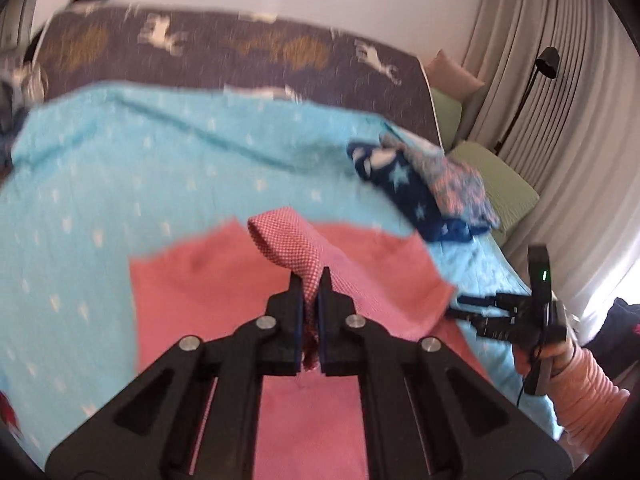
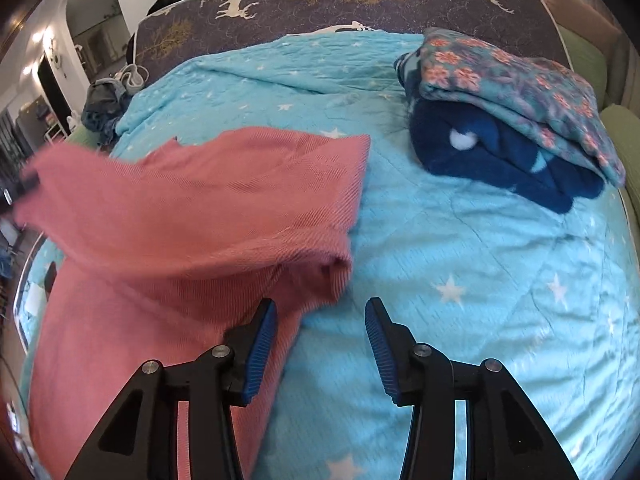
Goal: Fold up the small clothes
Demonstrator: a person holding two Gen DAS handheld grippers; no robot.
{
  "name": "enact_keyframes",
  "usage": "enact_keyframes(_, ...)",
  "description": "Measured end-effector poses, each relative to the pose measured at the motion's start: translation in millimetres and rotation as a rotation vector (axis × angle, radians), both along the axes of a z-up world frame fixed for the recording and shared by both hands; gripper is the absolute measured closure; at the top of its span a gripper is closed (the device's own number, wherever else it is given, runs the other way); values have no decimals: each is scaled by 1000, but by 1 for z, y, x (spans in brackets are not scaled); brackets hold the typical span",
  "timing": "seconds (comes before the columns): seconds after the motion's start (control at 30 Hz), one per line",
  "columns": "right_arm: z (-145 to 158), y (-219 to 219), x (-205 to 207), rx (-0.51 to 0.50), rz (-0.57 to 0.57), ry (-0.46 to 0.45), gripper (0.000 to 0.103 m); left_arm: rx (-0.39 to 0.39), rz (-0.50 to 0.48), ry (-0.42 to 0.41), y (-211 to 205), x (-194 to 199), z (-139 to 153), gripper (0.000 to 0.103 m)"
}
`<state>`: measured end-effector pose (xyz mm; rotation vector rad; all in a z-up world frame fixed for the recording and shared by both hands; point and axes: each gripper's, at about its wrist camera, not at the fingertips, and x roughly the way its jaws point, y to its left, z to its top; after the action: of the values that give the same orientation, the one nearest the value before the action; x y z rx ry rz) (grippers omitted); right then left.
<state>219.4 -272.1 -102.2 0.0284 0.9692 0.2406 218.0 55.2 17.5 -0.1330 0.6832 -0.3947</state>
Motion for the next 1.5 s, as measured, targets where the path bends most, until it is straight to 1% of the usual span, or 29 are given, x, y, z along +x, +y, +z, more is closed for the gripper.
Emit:
enact_keyframes(0.07, 1, 3, 4, -18, -16, -21, 57, 6, 18, -20, 6, 13, 14, 97)
enact_keyframes(0.13, 0, 3, 7, -52, -51, -40, 84, 1, 36, -19, 14, 25, 19, 97)
enact_keyframes(0.17, -1, 3, 8, -62, -61, -33, 96, 3, 44, -18, 17, 26, 19, 97)
enact_keyframes(0.2, -1, 2, 7, -58, -71, -37, 96, 9, 53, -16, 20, 28, 17, 97)
enact_keyframes(0.27, 3, 4, -1, -65, -62, -72, 96, 28, 77, 2, 28, 34, 7, 97)
enact_keyframes(0.33, 5, 11, -12, -86, 6, -89, 96, 24, 104, 34, 38, 39, -6, 97)
enact_keyframes(0.4, 4, 15, -22, -94, 76, -80, 96, -4, 128, 77, 53, 41, -25, 97)
enact_keyframes(0.43, 3, 16, -25, -108, 89, -76, 96, -21, 133, 98, 59, 40, -36, 97)
enact_keyframes(0.5, 0, 14, -30, -136, 86, -62, 96, -24, 145, 124, 67, 35, -52, 97)
enact_keyframes(0.57, -1, 8, -30, -138, 56, -39, 96, -27, 156, 158, 76, 31, -70, 97)
enact_keyframes(0.67, 5, -4, -29, -75, 21, -19, 95, -36, 162, 205, 84, 28, -92, 96)
enact_keyframes(0.77, 19, -6, -22, 8, 12, -38, 95, -36, 166, 234, 83, 28, -105, 96)
enact_keyframes(0.87, 29, 2, -15, 71, 22, -71, 95, -27, 167, 231, 80, 29, -108, 96)
enact_keyframes(0.93, 28, 13, -4, 78, 33, -66, 95, -18, 171, 229, 80, 30, -108, 96)
enact_keyframes(1.03, 6, 19, 10, 9, -5, 22, 95, 0, 177, 255, 85, 31, -117, 95)
enact_keyframes(1.07, -2, 16, 10, 13, -16, 50, 95, 5, 182, 266, 88, 31, -121, 92)
enact_keyframes(1.1, -6, 10, 8, 39, -23, 60, 93, 21, 200, 288, 91, 30, -127, 88)
enact_keyframes(1.13, -8, 2, 3, 74, -29, 60, 91, 30, 212, 302, 93, 29, -131, 87)
enact_keyframes(1.17, -8, -4, 0, 104, -32, 66, 85, 40, 218, 308, 93, 26, -133, 87)
enact_keyframes(1.2, -7, -13, -3, 150, -36, 82, 83, 70, 222, 292, 88, 20, -130, 85)
enact_keyframes(1.23, -6, -19, -5, 173, -40, 92, 83, 112, 229, 275, 83, 17, -126, 82)
enact_keyframes(1.3, -3, -28, -9, 195, -44, 98, 83, 239, 258, 234, 67, 10, -116, 59)
enact_keyframes(1.33, -1, -31, -9, 200, -43, 95, 83, 276, 267, 215, 62, 8, -112, 58)
enact_keyframes(1.37, -1, -32, -9, 210, -44, 93, 82, 288, 259, 190, 56, 5, -105, 58)
enact_keyframes(1.4, -1, -35, -5, 236, -51, 95, 81, 280, 245, 180, 52, 5, -101, 58)
enact_keyframes(1.43, -2, -37, -3, 276, -59, 104, 76, 258, 230, 166, 46, 4, -93, 58)
enact_keyframes(1.5, -8, -40, 4, 351, -64, 125, 62, 217, 203, 150, 37, 8, -84, 58)
